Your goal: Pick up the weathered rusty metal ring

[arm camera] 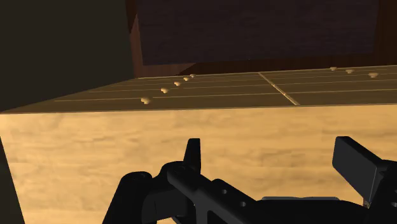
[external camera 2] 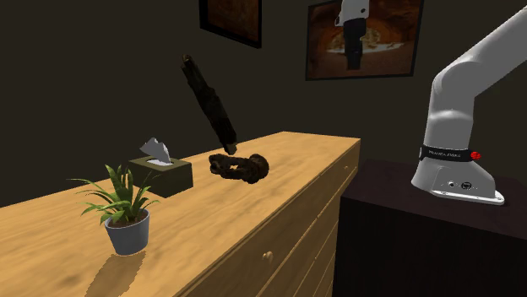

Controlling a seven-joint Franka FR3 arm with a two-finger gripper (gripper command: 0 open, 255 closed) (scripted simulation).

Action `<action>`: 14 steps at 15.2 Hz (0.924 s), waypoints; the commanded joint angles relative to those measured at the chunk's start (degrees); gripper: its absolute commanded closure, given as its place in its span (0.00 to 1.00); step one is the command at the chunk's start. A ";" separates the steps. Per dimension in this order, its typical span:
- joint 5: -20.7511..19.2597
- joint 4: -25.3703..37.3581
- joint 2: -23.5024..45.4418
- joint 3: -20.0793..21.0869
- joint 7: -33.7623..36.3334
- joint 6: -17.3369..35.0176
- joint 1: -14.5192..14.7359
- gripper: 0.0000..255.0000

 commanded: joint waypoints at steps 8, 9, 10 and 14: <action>3.36 -2.01 9.79 4.47 5.97 12.46 1.84 0.00; 3.70 -1.97 11.48 5.10 6.80 14.21 2.07 0.00; 4.00 -1.85 13.22 5.73 7.63 15.95 2.28 0.00; 4.72 -0.55 20.71 8.21 10.97 22.63 2.96 0.00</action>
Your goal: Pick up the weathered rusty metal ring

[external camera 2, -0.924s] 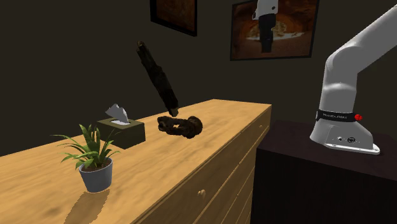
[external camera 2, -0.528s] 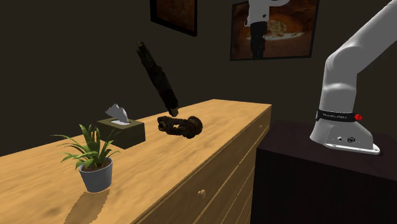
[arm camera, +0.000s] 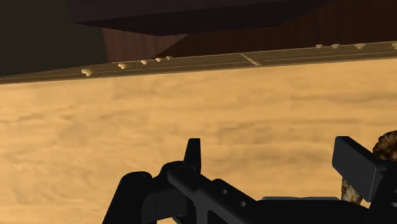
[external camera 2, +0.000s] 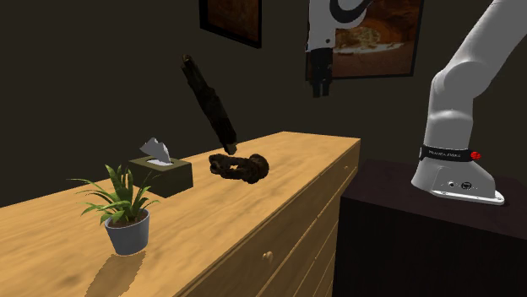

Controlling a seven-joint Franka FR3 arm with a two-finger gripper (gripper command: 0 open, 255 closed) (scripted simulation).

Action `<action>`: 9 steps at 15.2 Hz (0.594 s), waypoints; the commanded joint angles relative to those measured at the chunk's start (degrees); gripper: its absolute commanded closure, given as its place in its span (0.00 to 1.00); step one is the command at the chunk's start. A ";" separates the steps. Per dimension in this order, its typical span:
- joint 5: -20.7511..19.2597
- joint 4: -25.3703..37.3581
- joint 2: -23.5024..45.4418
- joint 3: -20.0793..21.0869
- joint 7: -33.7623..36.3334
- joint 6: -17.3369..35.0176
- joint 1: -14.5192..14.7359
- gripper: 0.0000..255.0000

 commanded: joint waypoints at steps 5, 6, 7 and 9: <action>-0.29 3.97 12.38 3.67 5.43 9.20 0.66 0.00; -0.61 4.89 14.51 4.20 6.39 10.51 0.74 0.00; -1.00 5.89 16.66 4.71 7.37 11.75 0.83 0.00; -2.01 8.11 21.02 5.61 9.40 14.05 1.06 0.00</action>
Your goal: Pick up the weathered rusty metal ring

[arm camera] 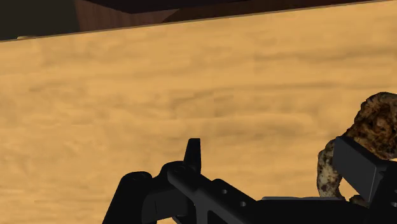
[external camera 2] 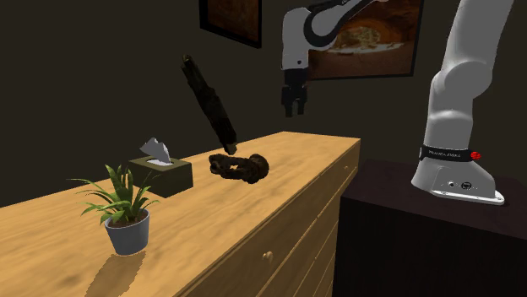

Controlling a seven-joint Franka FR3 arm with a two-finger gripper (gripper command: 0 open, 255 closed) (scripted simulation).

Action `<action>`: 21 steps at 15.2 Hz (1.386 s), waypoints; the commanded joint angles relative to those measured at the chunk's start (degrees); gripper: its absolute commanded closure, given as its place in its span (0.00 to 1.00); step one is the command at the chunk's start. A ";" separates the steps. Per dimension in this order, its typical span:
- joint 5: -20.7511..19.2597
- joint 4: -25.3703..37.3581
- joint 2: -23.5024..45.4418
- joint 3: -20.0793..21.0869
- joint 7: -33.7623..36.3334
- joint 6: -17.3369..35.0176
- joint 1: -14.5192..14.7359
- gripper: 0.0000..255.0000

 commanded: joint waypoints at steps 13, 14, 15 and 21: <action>-10.00 22.19 30.73 1.22 13.70 9.14 5.55 0.00; -10.58 24.40 32.92 0.99 14.37 9.21 6.20 0.00; -11.09 26.70 35.13 0.75 14.97 9.20 6.87 0.00; -12.28 27.66 38.79 -0.08 15.92 11.90 7.69 0.00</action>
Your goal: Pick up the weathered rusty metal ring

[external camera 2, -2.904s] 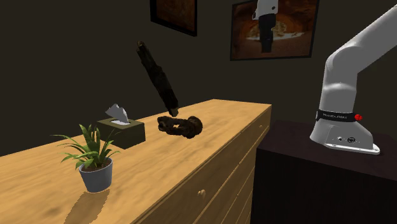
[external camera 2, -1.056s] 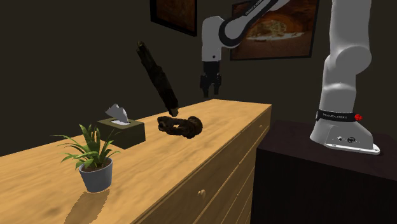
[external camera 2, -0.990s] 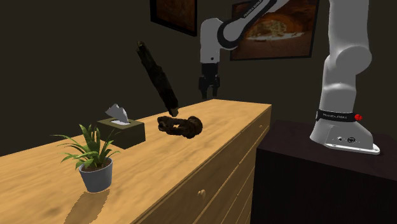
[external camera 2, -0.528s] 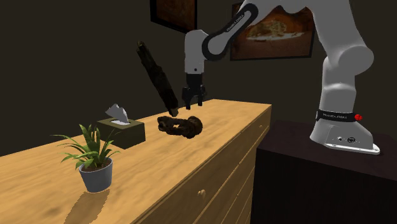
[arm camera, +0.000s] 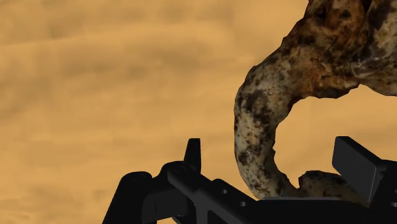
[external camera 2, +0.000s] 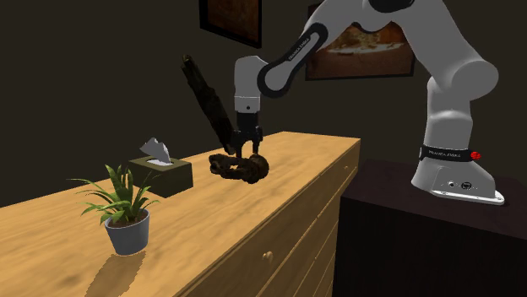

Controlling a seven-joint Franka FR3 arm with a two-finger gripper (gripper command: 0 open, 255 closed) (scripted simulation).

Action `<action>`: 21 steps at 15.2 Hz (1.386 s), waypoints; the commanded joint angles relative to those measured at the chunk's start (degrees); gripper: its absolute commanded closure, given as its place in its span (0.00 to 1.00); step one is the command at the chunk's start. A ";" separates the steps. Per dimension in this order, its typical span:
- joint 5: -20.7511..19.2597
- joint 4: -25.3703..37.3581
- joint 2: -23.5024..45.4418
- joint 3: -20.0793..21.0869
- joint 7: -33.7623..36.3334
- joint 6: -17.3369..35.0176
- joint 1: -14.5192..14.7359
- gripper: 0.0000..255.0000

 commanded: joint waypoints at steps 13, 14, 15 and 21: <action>-0.73 0.15 2.05 -0.54 0.51 1.89 0.38 1.00; -0.70 0.09 1.96 -0.52 0.45 1.87 0.33 1.00; -0.51 0.06 1.40 -0.38 0.32 1.35 0.22 1.00; 0.67 0.19 -1.78 0.45 -0.52 -1.89 -0.36 1.00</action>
